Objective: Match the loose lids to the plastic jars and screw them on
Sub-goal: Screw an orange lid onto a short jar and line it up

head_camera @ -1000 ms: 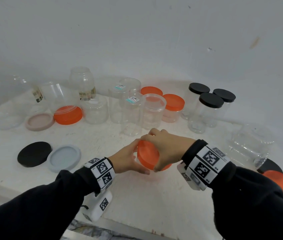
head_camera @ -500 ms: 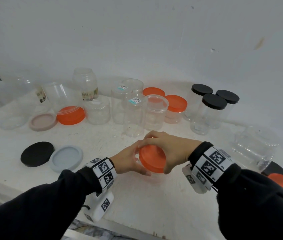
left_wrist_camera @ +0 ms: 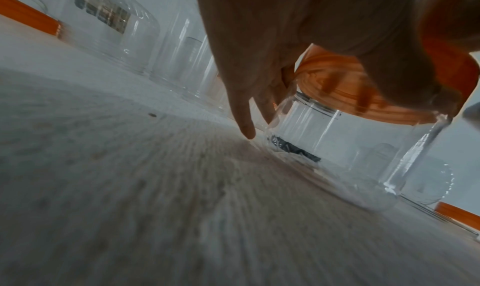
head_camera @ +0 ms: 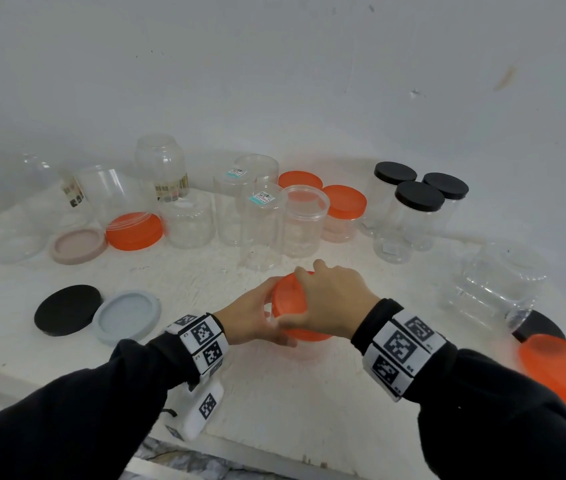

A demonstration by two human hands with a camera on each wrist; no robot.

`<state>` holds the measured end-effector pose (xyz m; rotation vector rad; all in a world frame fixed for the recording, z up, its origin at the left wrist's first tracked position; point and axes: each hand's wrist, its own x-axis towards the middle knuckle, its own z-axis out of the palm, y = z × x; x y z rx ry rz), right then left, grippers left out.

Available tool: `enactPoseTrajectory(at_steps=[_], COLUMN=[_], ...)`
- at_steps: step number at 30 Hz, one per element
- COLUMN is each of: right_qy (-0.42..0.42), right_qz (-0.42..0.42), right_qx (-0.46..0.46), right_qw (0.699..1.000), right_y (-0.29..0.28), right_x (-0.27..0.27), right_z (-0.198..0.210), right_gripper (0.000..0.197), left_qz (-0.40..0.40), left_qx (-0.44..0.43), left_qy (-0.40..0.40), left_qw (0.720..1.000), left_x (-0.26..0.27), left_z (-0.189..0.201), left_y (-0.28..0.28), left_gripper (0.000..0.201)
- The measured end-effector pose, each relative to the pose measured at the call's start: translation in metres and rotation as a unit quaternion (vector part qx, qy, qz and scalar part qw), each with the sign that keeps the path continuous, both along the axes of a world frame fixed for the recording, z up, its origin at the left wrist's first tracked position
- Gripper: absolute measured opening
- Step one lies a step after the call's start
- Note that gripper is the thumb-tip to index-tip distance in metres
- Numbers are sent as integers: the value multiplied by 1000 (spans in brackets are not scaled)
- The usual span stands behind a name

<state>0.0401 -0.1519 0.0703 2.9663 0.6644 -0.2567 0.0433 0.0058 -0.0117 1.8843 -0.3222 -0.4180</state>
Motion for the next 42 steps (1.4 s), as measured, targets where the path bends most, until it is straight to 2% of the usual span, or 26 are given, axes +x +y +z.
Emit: enactPoseTrajectory(at_steps=[4, 5, 8, 10, 13, 15, 17, 19, 21, 24, 27, 29, 31, 33, 36, 39, 42], right_qy=[159, 177, 137, 84, 36, 61, 136, 184, 171, 100, 55, 83, 145, 172, 126, 51, 10], right_qz=[67, 87, 87, 42, 1, 9, 38, 74, 79, 29, -7, 5, 49, 85, 80, 29, -26], right_qx=[4, 2, -2, 3, -24, -3, 31, 29, 19, 10, -23, -23, -16, -20, -20, -18, -31], right_qw=[985, 980, 987, 996, 999, 998, 990, 980, 982, 995, 998, 996, 988, 981, 988, 998, 999], right_y=[-15, -16, -13, -8, -5, -8, -13, -17, -16, -6, 2, -1, -4, -4, 0, 7, 9], right_x=[11, 13, 12, 8, 3, 4, 7, 10, 11, 7, 4, 7, 8, 6, 4, 1, 0], right_z=[17, 20, 15, 10, 4, 6, 14, 21, 21, 16, 12, 15, 19, 18, 11, 5, 3], right_gripper=[96, 97, 91, 86, 91, 91, 92, 91, 87, 80, 86, 91, 95, 94, 85, 78, 88], left_qz=[-4, -2, -3, -4, -4, -2, -2, -3, -4, -8, -7, -10, -18, -26, -29, -25, -17], left_qx=[5, 6, 6, 13, 22, 19, 17, 15, 13, 14, 15, 21, 24, 20, 15, 12, 20], left_qy=[-2, -1, -2, -2, 1, 5, 4, 5, 6, 6, 9, 8, 6, 2, 7, 17, 13], left_qw=[1000, 1000, 1000, 1000, 1000, 1000, 1000, 1000, 1000, 1000, 1000, 1000, 1000, 999, 999, 999, 1000], left_x=[-2, -2, -3, -3, -3, -3, -4, -4, -4, -4, -4, -3, -4, -5, -5, -4, -3], left_z=[2, 2, 3, 4, 4, 4, 5, 5, 4, 5, 5, 5, 5, 5, 5, 5, 4], left_y=[-1, -1, -1, -1, -1, 0, 0, -1, -1, -1, 0, 0, 0, 0, 1, 1, 1], left_gripper=[101, 101, 104, 102, 101, 99, 97, 97, 99, 100, 99, 98, 97, 99, 101, 104, 100])
